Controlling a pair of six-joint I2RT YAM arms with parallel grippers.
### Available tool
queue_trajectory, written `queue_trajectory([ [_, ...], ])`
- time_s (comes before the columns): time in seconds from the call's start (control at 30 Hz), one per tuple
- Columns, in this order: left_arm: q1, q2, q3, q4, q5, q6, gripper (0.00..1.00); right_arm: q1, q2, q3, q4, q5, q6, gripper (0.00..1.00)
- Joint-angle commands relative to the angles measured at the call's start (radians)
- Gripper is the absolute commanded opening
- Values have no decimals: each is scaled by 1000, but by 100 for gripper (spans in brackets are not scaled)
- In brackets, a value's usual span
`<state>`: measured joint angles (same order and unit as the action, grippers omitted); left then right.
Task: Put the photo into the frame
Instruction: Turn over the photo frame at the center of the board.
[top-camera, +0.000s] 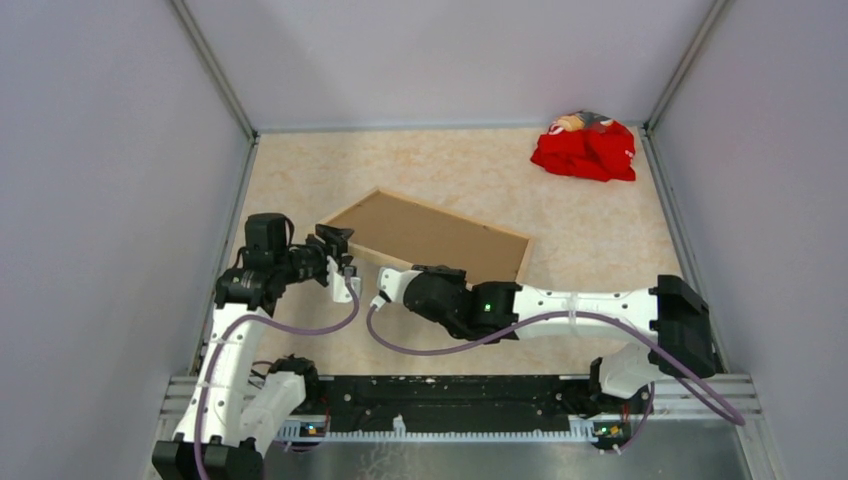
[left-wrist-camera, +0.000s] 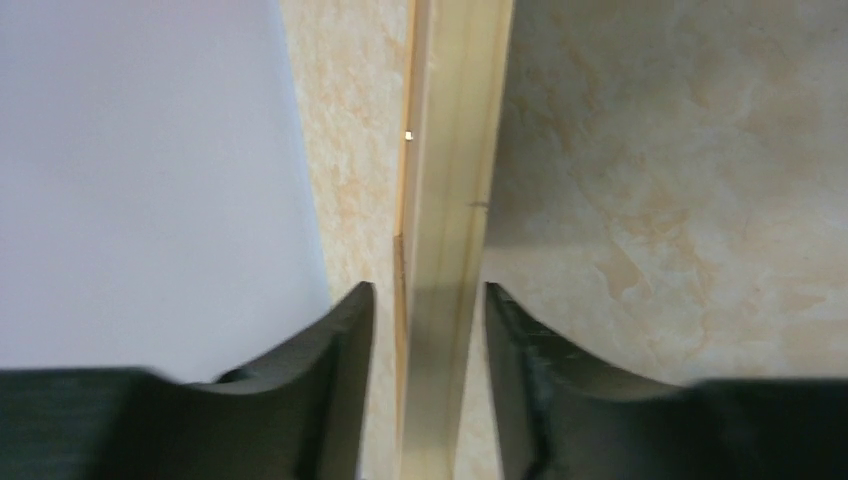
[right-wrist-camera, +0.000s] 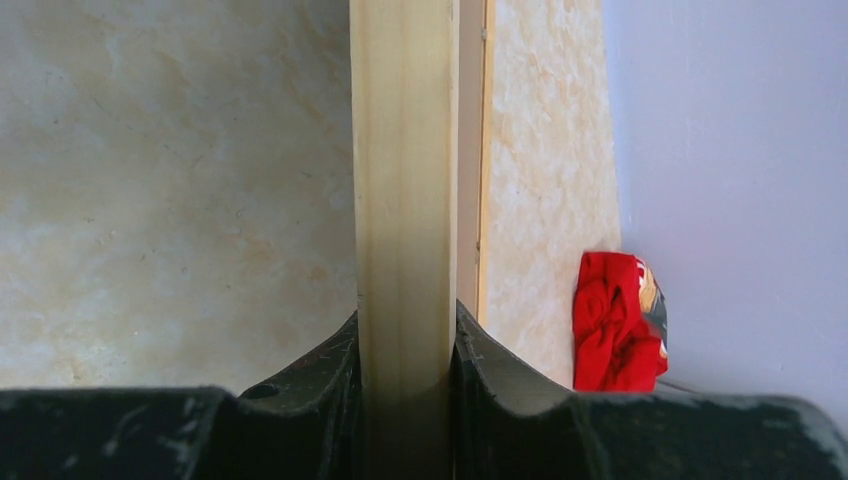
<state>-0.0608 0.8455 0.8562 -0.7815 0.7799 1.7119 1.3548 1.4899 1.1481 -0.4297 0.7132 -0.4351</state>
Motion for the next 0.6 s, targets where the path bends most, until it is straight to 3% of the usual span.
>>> queue_trajectory([
  [0.0,1,-54,-12,138,81,-183,74,2,-16,112,84,48,-4,3],
  [0.07,1,-68,-14,195,70,-298,97,-20,-12,175,41,2,47,2],
  [0.4,92,95,206,393,18,-948,99,-330,99,651,-358,-458,403,0],
  [0.57,177,209,365,364,80,-1173,99,-540,59,558,-332,-738,596,0],
])
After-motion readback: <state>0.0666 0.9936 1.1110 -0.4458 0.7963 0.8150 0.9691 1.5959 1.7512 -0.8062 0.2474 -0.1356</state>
